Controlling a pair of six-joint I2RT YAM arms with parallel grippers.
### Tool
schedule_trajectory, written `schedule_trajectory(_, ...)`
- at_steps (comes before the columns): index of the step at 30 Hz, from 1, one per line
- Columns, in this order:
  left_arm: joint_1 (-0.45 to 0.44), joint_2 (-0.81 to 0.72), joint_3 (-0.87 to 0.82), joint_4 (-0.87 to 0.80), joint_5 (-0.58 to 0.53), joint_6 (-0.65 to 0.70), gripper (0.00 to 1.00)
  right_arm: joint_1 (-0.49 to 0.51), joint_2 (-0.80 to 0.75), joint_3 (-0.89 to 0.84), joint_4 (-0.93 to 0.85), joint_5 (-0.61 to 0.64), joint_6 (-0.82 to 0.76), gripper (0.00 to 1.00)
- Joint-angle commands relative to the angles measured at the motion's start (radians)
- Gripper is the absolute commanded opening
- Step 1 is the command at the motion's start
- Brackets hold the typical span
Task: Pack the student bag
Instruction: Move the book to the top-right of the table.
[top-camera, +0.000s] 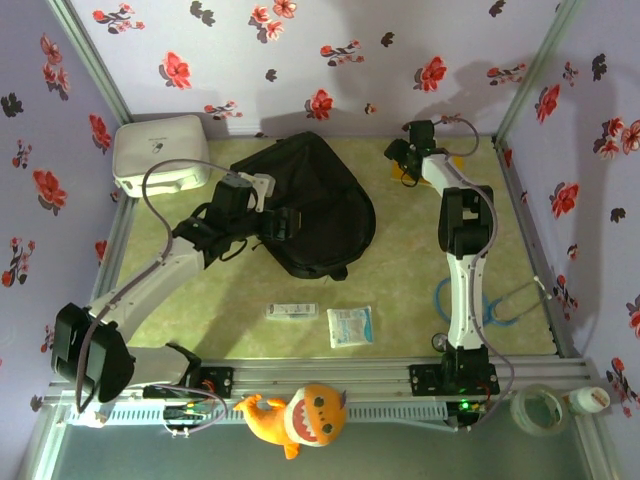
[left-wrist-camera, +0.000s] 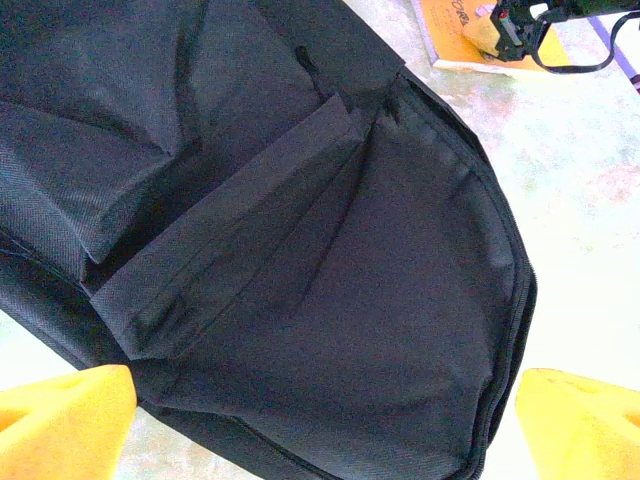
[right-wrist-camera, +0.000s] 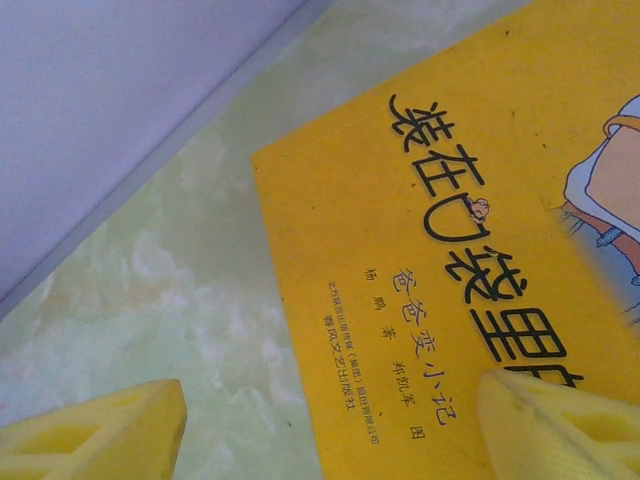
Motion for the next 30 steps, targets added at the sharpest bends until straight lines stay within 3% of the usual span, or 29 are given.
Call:
schedule_trajectory(1, 0.005, 0.008, 0.022, 0.007, -0.006, -0.022, 0.98, 0.0, 0.035, 0.01, -0.129, -0.001, 0.004, 0.76)
schedule_trajectory(13, 0.003, 0.051, 0.05, 0.018, 0.026, -0.009, 0.98, -0.019, -0.18, -0.355, -0.223, 0.055, -0.033, 0.74)
schedule_trajectory(22, -0.012, 0.125, 0.109, 0.015, 0.051, -0.007, 0.98, -0.031, -0.445, -0.709, -0.223, 0.008, -0.055, 0.74)
schedule_trajectory(30, -0.083, 0.29, 0.286, -0.02, 0.077, 0.004, 0.99, -0.026, -0.747, -1.098, -0.196, -0.033, 0.011, 0.72)
